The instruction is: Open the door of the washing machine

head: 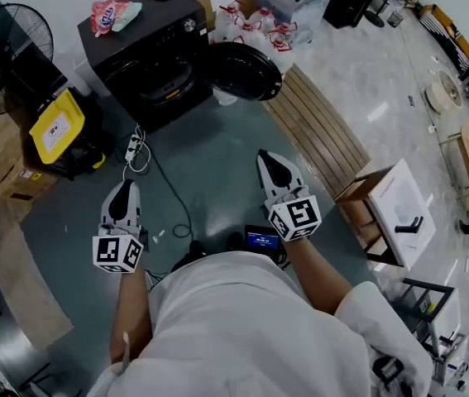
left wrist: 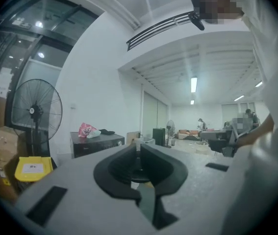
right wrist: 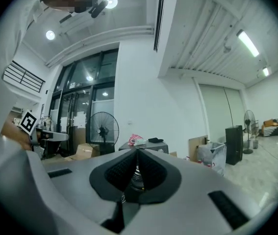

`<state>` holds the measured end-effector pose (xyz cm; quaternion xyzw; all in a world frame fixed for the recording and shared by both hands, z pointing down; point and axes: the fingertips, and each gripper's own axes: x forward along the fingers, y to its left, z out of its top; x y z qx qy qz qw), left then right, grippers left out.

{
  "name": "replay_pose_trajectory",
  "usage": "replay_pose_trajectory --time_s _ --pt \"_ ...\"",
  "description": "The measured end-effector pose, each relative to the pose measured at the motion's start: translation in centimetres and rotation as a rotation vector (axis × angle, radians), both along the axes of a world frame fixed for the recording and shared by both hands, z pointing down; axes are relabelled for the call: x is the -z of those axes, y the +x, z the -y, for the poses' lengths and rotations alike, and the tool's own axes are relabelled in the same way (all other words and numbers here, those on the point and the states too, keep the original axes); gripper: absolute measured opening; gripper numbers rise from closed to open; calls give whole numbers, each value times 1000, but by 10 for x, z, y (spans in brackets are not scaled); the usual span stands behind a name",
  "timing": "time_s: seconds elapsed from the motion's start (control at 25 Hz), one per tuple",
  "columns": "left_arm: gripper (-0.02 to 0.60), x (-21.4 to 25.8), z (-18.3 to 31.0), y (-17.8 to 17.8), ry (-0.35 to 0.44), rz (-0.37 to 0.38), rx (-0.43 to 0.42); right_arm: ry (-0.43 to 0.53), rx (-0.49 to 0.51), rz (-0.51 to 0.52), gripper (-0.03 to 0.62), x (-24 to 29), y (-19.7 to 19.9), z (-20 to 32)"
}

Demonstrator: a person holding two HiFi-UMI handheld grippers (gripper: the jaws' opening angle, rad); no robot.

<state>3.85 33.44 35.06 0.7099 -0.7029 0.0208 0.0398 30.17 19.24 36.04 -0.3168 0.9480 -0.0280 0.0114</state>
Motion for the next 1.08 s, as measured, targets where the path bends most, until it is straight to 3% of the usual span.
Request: replay_pose_trajectory --time_s 0.44,0.84,1.08 --pt "33 -4 -10 -23 24 -13 6 8 6 -32 34 -1 -34 -6" --pt "33 -8 -9 -15 26 -31 14 -28 25 -32 34 -13 -30 -3" --pt "32 1 -8 -21 41 -20 65 -28 29 -25 34 -14 -12 5"
